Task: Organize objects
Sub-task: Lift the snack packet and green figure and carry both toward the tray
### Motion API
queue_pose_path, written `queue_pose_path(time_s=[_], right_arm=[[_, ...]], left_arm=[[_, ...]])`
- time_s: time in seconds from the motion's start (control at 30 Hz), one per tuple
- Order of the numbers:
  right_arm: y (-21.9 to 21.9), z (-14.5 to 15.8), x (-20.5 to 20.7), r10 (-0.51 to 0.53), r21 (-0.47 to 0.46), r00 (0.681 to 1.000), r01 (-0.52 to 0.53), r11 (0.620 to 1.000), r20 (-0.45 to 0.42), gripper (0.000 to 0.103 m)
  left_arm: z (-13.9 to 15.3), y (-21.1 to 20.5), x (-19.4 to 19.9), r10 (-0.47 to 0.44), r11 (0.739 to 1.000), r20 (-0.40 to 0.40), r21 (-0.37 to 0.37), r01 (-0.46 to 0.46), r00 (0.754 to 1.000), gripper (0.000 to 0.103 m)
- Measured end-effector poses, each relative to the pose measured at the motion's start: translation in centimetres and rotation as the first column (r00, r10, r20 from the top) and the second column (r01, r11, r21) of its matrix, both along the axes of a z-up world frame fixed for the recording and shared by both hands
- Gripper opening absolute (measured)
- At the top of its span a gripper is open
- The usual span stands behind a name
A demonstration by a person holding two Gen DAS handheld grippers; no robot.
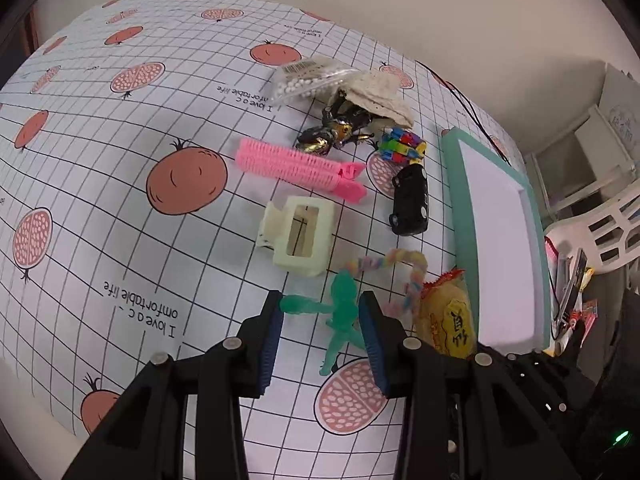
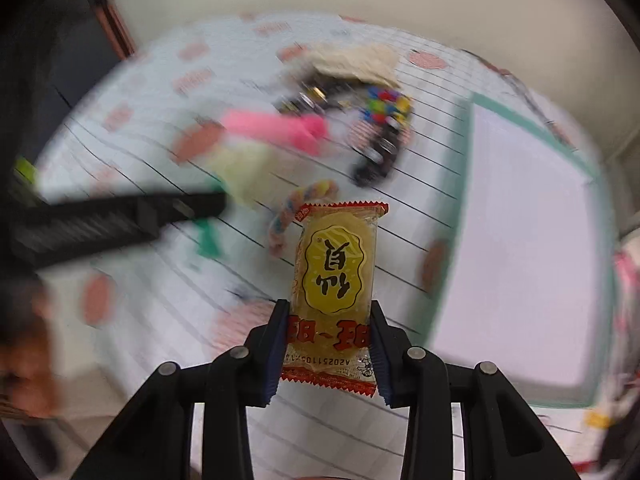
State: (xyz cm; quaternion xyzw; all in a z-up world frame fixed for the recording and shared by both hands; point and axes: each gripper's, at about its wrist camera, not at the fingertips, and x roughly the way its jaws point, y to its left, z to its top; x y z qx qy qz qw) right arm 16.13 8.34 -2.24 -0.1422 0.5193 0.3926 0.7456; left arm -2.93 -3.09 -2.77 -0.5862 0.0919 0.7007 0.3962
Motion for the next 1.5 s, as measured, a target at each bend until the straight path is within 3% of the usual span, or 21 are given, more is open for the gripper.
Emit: queue_pose_path(time_s=[0.07, 0.1, 0.2, 0.3, 0.43, 0.67, 1.03, 1.13, 1.3, 1.5], right_arm=[[0.3, 0.8, -0.4, 0.016, -0.029, 0.996, -0.014, 0.999, 0.085, 0.04], [0.4, 0.7, -0.4, 0.015, -0.047, 0.996, -0.011, 0.999, 0.087, 0.04], [0.8, -1.8, -0.3, 0.015, -0.226, 0.995, 0.008, 0.974, 0.1, 0.04], [-0.1, -2.7, 0.4, -0.028, -0.201, 1.0, 0.029, 0.979, 0.009, 0.04], [-0.4, -1.5, 0.8, -0.036, -0.174, 0.999, 0.041, 0.984, 0.031, 0.04], [-0.8, -3.9, 0.8, -0.017, -0.261, 0.998, -0.002, 0.965, -0.067, 0.039], [-0.2, -3.0, -1.1, 0.086, -0.189, 0.982, -0.118, 0.975, -0.167, 0.039], [-0.2, -2.0, -1.3, 0.096, -0.145, 0.985, -0.117, 0.982, -0.144, 0.039], [-1.1, 0.6, -0.1, 0.02, -0.037, 0.998, -0.023, 0.999, -0.056, 0.039], [-2.4, 2.3, 2.4, -0.147, -0.004, 0.988, 0.148, 0.989, 0.056, 0.039]], left_arm=[[0.1, -0.1, -0.2, 0.005, 1.0, 0.005, 0.011, -0.005, 1.0, 0.04], [0.2, -0.2, -0.2, 0.011, 1.0, 0.0, 0.014, -0.011, 1.0, 0.04], [0.3, -0.3, -0.5, 0.016, 1.0, -0.008, 0.009, -0.016, 1.0, 0.04], [0.0, -0.5, -0.5, 0.016, 1.0, 0.002, -0.001, -0.016, 1.0, 0.04], [0.1, -0.3, -0.5, 0.007, 1.0, -0.006, -0.003, -0.007, 1.0, 0.04], [-0.2, -0.5, -0.6, -0.011, 0.999, -0.005, -0.034, 0.011, 1.0, 0.04], [-0.5, -0.6, -0.5, -0.035, 0.998, -0.006, -0.044, 0.035, 0.999, 0.04], [-0.4, -0.6, -0.4, -0.037, 0.998, -0.003, -0.042, 0.037, 0.999, 0.04], [0.4, -0.6, -0.2, -0.036, 0.999, -0.031, -0.017, 0.035, 0.999, 0.04], [1.6, 0.2, 0.8, -0.061, 0.998, -0.074, 0.015, 0.062, 0.995, 0.04]])
